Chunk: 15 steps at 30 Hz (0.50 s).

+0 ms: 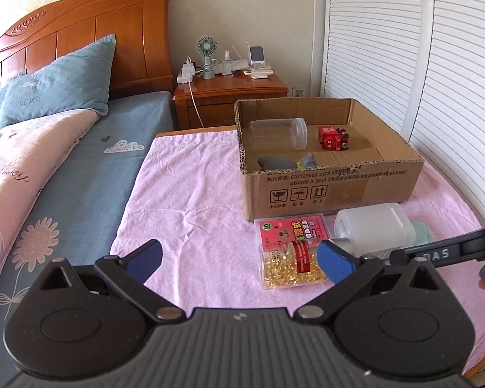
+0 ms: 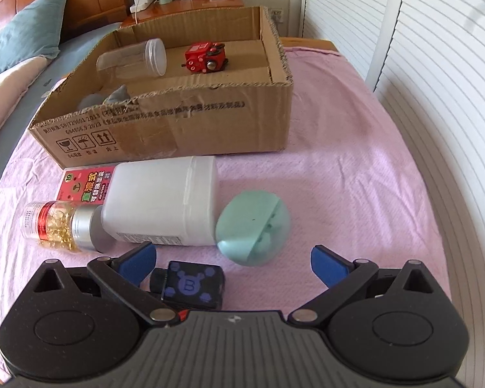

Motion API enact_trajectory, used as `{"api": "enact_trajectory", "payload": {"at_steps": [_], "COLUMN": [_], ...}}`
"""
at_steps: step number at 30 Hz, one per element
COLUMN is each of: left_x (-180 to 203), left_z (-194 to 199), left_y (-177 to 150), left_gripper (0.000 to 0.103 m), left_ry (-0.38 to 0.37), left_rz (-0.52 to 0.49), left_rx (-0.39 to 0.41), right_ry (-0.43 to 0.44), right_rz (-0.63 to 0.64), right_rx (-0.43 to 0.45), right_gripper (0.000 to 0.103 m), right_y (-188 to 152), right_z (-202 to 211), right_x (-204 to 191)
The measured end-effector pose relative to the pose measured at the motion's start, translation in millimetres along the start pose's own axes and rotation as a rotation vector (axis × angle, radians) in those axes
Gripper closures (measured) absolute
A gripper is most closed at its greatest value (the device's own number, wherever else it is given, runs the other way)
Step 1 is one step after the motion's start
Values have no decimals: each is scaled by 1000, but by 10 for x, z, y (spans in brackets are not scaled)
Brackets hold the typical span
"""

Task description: Organize rigid objects

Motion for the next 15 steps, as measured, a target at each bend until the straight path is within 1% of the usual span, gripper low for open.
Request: {"api": "enact_trajectory", "payload": {"at_steps": [2, 6, 8, 11, 15], "left_x": [-7, 21, 40, 80, 131], "left_z": [-15, -23, -20, -15, -8], "left_y": [-27, -57, -70, -88, -103], "left_gripper": [1, 1, 1, 1, 1], "left_ry": [-8, -21, -29, -43, -49], "left_rz": [6, -5, -6, -8, -19], "left_rx": [-8, -16, -17, -22, -27], "right_ry": [-25, -48, -44, -65, -75], "right_rz": [12, 32, 44, 81, 97], "right_rx": [-14, -26, -40, -55, -58], "right_gripper": [0, 0, 0, 0, 0], "right_y": [-29, -102, -149, -243, -370], "right_z": [-58, -84, -66, -26, 72], "right_x": [-49, -46, -2, 79, 227]}}
Point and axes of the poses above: each gripper's, at about its wrist camera, not at the fingertips, and z roughly against the way its jaws point, x to its right, y to its top, the point moved 9 cm from there along -z, roughly the way its jaws point, and after that the axes turned 2 degrees about -z, right-handed, at the moved point
